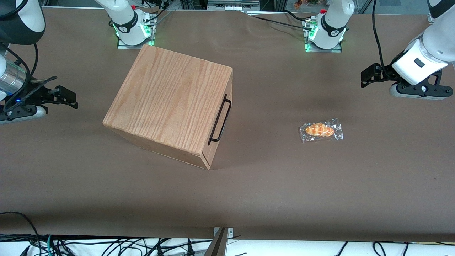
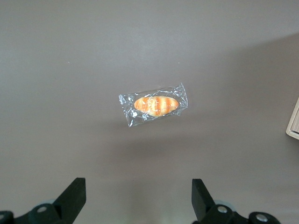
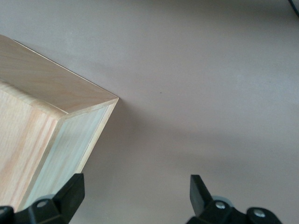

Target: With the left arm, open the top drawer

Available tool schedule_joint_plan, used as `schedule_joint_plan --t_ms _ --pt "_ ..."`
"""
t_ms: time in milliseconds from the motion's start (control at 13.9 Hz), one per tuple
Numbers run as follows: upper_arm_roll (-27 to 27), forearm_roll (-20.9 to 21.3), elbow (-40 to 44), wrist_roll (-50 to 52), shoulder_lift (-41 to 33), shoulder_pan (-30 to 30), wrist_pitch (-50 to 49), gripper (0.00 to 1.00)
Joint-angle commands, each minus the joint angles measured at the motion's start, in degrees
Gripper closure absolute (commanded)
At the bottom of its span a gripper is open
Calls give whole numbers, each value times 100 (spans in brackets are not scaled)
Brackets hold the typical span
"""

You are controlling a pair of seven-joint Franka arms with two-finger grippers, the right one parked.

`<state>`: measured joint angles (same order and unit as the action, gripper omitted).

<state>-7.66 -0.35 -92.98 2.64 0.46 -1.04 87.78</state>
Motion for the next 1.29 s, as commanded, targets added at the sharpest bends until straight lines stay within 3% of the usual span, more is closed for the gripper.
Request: schedule_joint_plan --t_ms 0,574,933,1221 --pt "-24 -62 105 -1 24 -19 -59 0" --pt "-60 -132 114 -36 164 130 -94 0" --pt "-393 -255 666 8 734 735 -33 0" --pt "-394 -905 1281 43 1578 1272 422 0"
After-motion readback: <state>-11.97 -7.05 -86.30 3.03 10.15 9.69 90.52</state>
